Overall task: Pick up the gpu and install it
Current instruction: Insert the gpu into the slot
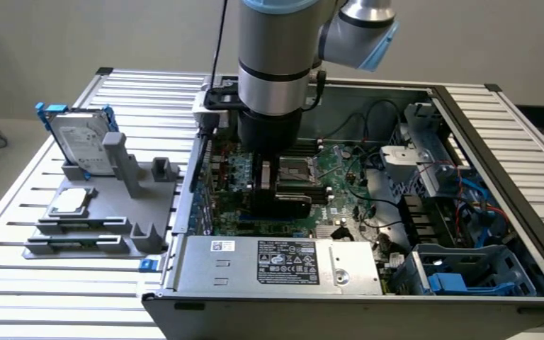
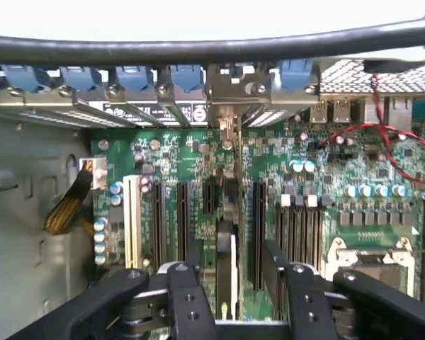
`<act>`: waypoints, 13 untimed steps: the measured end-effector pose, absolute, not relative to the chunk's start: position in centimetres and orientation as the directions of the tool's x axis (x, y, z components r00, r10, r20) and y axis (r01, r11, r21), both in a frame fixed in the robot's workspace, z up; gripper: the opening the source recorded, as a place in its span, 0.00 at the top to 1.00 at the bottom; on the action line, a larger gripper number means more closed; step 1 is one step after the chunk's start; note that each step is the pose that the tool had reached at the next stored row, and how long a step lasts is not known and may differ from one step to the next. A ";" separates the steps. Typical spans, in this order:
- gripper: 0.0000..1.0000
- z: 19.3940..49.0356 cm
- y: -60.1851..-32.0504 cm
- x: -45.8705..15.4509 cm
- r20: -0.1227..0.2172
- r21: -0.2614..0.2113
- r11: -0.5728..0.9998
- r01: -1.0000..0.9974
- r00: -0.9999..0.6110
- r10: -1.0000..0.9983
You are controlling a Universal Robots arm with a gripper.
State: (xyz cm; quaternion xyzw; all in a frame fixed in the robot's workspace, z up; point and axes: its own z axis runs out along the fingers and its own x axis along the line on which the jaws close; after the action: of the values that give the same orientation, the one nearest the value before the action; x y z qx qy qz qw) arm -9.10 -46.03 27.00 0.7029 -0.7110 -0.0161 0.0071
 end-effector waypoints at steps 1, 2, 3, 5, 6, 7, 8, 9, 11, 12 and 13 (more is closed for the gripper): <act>0.56 27.5 -46.0 -9.1 -0.012 0.033 0.011 -0.999 -0.012 -1.000; 0.56 27.9 -46.0 -9.0 -0.013 0.033 0.011 -0.999 -0.012 -1.000; 0.62 28.4 -46.0 -9.0 -0.012 0.033 0.011 -0.999 -0.012 -1.000; 0.68 29.1 -46.0 -9.0 -0.012 0.033 0.011 -0.999 -0.012 -1.000; 0.74 29.2 -46.0 -9.0 -0.012 0.033 0.011 -0.999 -0.012 -1.000; 0.80 29.3 -46.0 -8.9 -0.013 0.033 0.011 -0.999 -0.012 -1.000; 0.86 29.3 -46.0 -8.9 -0.013 0.033 0.011 -0.999 -0.012 -1.000; 0.86 29.3 -46.0 -8.9 -0.013 0.034 0.011 -0.999 -0.011 -1.000; 0.89 29.3 -46.0 -8.9 -0.013 0.034 0.011 -0.999 -0.011 -1.000; 0.89 29.3 -46.0 -8.9 -0.013 0.034 0.011 -0.999 -0.011 -1.000; 0.89 29.3 -46.0 -8.9 -0.013 0.034 0.011 -0.999 -0.011 -1.000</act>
State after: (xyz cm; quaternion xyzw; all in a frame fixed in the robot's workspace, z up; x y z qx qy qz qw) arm -8.86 -45.99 29.28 0.7031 -0.7109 -0.0167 0.0074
